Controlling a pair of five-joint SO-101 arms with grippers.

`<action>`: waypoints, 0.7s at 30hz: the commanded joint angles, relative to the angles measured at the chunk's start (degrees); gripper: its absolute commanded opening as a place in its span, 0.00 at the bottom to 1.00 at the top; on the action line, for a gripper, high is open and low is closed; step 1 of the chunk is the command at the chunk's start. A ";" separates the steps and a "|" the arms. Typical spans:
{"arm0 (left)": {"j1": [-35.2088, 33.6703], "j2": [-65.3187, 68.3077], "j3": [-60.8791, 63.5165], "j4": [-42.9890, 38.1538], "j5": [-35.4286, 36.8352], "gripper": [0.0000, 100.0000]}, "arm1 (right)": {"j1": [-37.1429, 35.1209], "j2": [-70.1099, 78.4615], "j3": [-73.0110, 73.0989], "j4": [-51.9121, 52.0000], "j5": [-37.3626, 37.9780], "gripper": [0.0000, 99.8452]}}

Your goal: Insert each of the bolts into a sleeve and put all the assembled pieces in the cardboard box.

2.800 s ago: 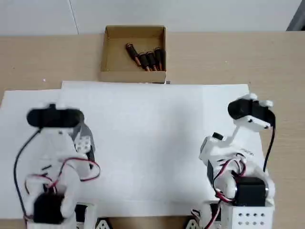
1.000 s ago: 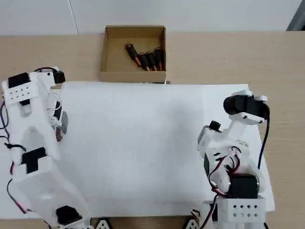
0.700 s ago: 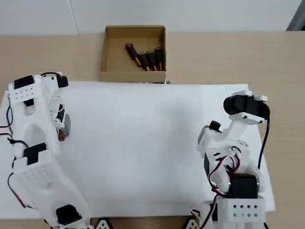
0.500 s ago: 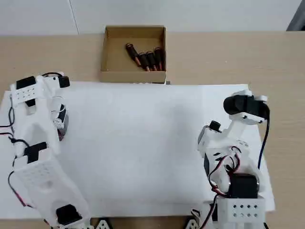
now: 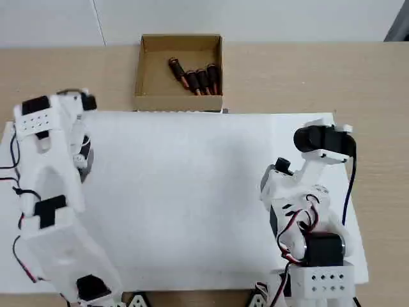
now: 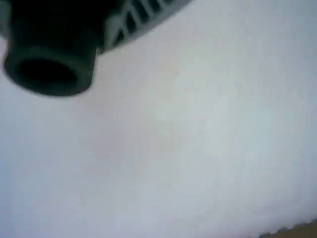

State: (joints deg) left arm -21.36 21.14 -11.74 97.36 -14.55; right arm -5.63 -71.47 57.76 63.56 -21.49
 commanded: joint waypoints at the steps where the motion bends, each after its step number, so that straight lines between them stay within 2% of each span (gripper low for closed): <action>1: 2.64 -9.41 -1.54 0.53 -0.18 0.01 | -0.48 -0.57 -0.35 -1.36 0.53 0.00; 5: 5.10 -12.04 -1.54 2.20 1.14 0.01 | -0.48 -0.57 -0.35 -1.36 0.53 0.00; 7: 5.45 -11.69 -1.45 2.81 7.74 0.01 | -0.48 -0.57 -0.35 -1.36 0.53 0.00; 13: 5.36 -9.58 -1.45 2.81 36.84 0.01 | -0.31 -0.57 -0.35 -0.92 0.35 0.00; 21: 5.36 -4.13 -1.36 2.81 81.76 0.01 | -0.22 -0.57 -0.35 -0.84 0.35 0.00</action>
State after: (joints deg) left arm -16.26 16.92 -11.74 99.12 49.54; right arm -5.63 -71.47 57.76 63.56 -21.49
